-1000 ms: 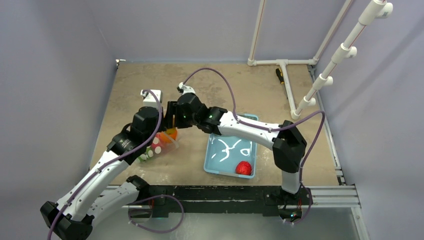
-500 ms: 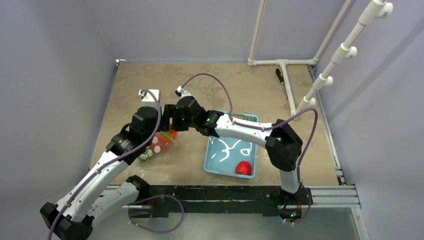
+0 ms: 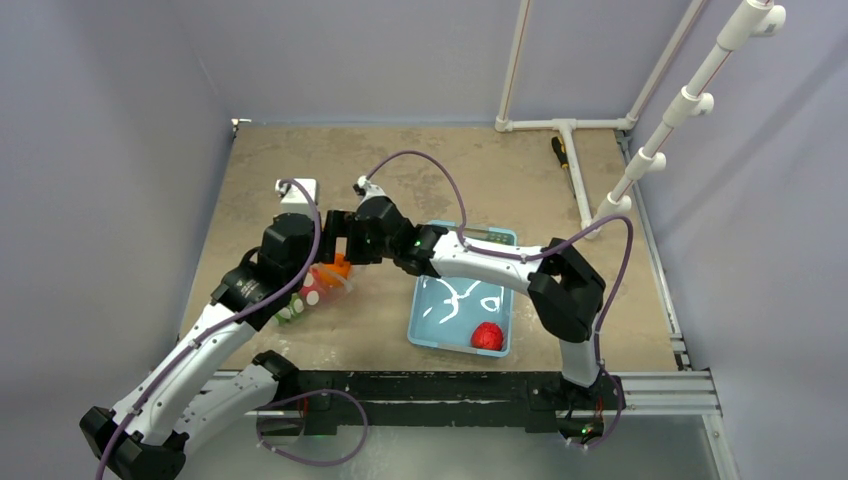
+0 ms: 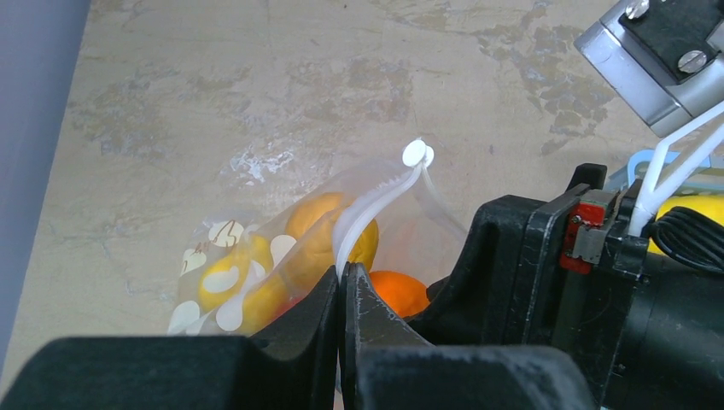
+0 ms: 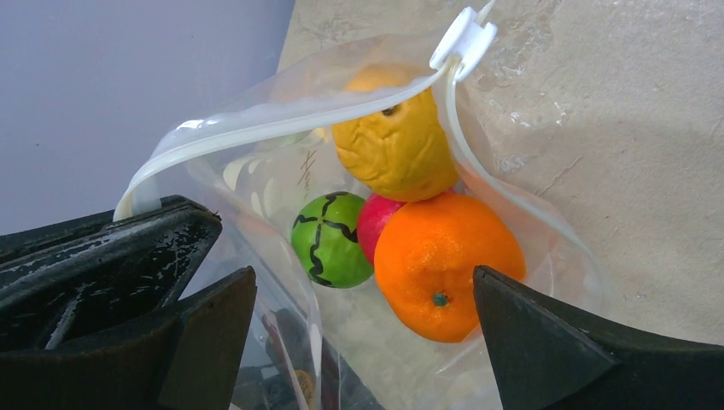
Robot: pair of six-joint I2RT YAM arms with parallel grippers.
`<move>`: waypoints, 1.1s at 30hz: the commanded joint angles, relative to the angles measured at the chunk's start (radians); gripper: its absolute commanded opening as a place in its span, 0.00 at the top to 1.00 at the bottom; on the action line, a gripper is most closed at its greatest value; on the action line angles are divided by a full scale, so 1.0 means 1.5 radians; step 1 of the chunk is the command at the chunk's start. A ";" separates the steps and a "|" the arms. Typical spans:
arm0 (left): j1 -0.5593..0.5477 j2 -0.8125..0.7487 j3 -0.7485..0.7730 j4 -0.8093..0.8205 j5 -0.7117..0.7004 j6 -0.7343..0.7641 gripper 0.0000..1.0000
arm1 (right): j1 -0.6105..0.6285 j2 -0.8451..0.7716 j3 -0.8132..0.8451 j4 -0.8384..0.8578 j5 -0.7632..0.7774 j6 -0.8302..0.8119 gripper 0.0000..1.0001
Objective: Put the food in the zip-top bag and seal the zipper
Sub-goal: Place the fake fruit in the zipper food storage bag, then adjust the zipper food storage bag at the center of the board.
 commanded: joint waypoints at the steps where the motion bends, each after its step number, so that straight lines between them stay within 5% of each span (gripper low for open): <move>1: -0.004 0.000 0.001 0.026 0.041 -0.006 1.00 | 0.010 -0.050 0.001 0.062 0.008 -0.003 0.01; 18: -0.004 0.003 0.001 0.027 0.043 -0.006 1.00 | 0.008 -0.128 -0.065 -0.097 0.179 0.017 0.13; 33: -0.003 0.004 0.001 0.026 0.044 -0.006 1.00 | -0.022 -0.117 -0.135 -0.049 0.149 0.016 0.27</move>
